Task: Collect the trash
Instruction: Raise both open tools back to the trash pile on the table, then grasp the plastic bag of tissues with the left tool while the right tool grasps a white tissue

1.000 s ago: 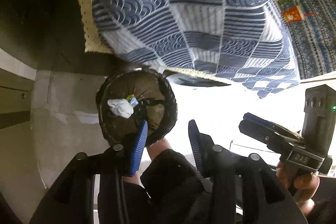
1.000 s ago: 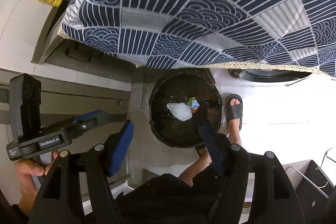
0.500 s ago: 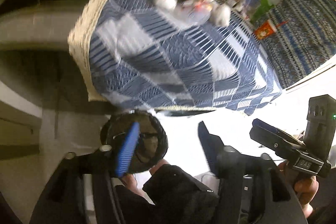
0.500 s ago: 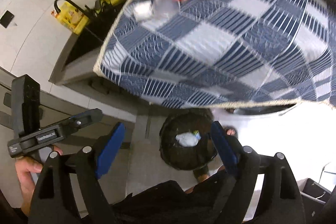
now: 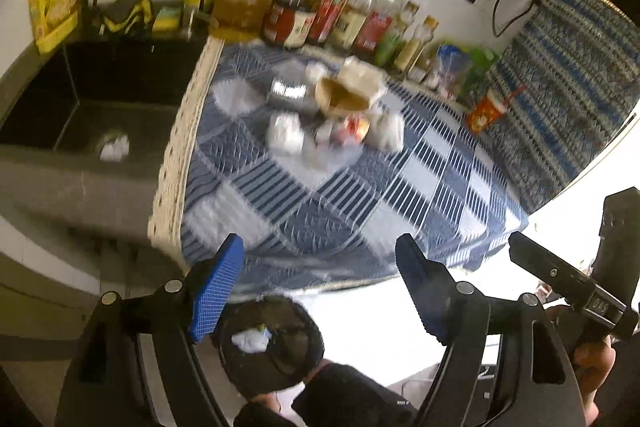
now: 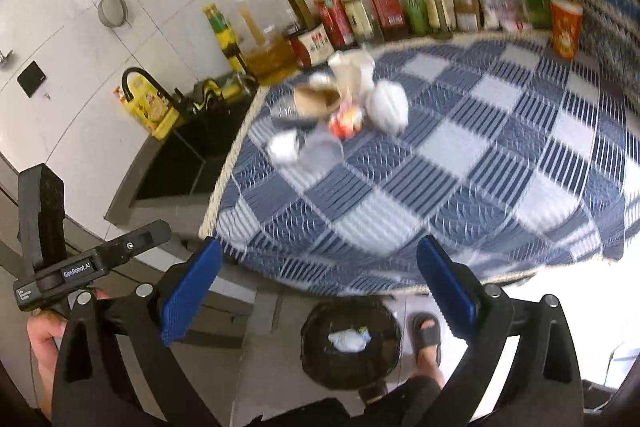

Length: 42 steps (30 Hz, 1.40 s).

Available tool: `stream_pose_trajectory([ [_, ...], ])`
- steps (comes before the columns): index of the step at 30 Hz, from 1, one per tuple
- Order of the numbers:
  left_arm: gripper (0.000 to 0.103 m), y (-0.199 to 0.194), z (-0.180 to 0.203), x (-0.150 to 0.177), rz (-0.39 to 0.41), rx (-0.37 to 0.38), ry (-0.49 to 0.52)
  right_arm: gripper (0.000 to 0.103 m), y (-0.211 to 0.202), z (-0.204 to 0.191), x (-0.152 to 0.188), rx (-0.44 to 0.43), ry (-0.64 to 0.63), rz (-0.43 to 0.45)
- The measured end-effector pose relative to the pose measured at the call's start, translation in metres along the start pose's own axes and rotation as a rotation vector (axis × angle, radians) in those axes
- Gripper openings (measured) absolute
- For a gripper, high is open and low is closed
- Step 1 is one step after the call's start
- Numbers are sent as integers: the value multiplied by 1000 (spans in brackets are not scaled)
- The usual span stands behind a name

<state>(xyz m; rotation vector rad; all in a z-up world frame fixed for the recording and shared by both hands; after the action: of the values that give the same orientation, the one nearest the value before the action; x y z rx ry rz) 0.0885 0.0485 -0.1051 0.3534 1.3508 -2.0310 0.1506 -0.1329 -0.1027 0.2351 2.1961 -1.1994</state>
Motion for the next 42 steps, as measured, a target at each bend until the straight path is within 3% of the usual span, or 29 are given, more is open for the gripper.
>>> stream_pose_trajectory([
  [6, 76, -3, 15, -44, 50, -3, 49, 98, -4, 2, -47, 4, -45, 53],
  [13, 76, 34, 10, -64, -1, -22, 43, 98, 33, 33, -81, 31, -34, 31],
  [29, 74, 142, -27, -79, -164, -121, -37, 98, 138, 96, -117, 4, -17, -125],
  [42, 74, 182, -50, -83, -231, -192, -80, 98, 194, 106, -118, -57, -19, -204],
])
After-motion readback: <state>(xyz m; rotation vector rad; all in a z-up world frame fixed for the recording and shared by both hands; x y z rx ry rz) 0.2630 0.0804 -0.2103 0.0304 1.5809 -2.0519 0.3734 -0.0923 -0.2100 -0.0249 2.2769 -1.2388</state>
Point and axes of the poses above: each gripper's, at about its wrist camera, not at the fingertips, and y roughly the way its jaws point, z to its right, x to its underside, the point moved 10 cm from there along y, roughly the way its jaws point, and after that the axes turned 5 degrees about x, right-handed, at the moved point
